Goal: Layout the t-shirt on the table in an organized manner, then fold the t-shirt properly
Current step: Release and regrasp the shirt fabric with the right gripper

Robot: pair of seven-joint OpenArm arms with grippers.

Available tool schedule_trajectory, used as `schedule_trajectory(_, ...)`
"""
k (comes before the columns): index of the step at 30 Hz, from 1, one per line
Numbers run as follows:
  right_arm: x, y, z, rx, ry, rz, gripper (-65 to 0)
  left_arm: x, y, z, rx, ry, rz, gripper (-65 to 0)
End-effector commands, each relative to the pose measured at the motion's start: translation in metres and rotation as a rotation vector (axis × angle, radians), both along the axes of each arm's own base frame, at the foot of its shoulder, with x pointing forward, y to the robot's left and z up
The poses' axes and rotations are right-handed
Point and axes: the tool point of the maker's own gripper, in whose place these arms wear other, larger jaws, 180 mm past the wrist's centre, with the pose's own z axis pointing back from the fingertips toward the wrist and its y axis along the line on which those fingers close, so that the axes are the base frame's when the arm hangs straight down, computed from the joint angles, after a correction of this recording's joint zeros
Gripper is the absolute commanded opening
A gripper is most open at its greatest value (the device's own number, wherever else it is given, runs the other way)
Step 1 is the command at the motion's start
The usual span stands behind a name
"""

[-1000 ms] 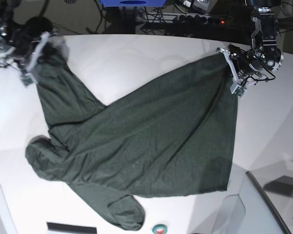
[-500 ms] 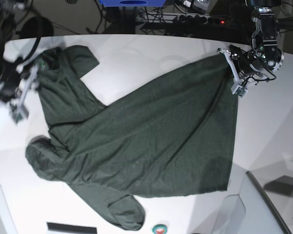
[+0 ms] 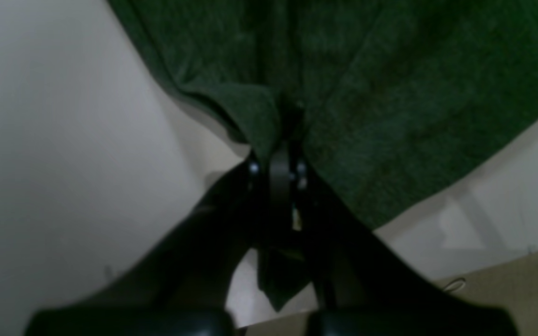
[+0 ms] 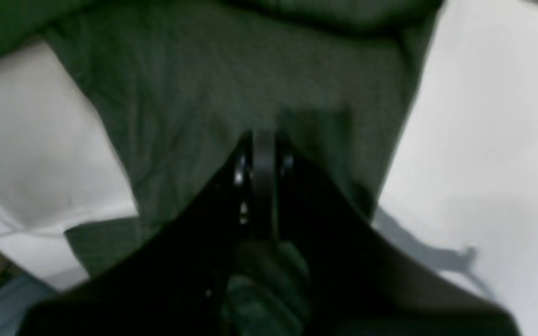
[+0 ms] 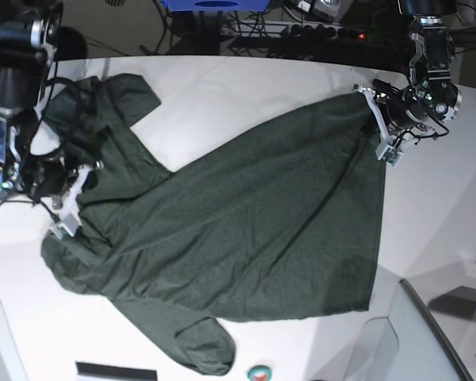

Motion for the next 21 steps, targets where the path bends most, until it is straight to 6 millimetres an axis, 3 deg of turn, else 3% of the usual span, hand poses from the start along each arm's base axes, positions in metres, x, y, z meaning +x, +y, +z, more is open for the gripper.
schedule_trajectory(1, 0.021, -0.010, 0.011, -0.013, -0.052, -0.014, -64.2, 0.007, 0.005, 0.008, 0.011, -0.032, 0.000, -65.0)
schedule_trajectory(7, 0.012, -0.020, -0.015, -0.053, 0.018, -0.020, -64.2, 0.006, 0.006, 0.008, 0.011, -0.031, 0.001, -65.0)
schedule_trajectory(10, -0.012, -0.028, -0.027, -0.065, 0.050, -0.031, -64.2, 0.006, 0.005, 0.008, 0.011, -0.030, 0.000, -65.0)
schedule_trajectory(21, -0.089, -0.083, -0.033, -0.137, 0.088, -0.187, -64.2, 0.009, 0.005, 0.011, 0.014, -0.039, -0.004, -65.0)
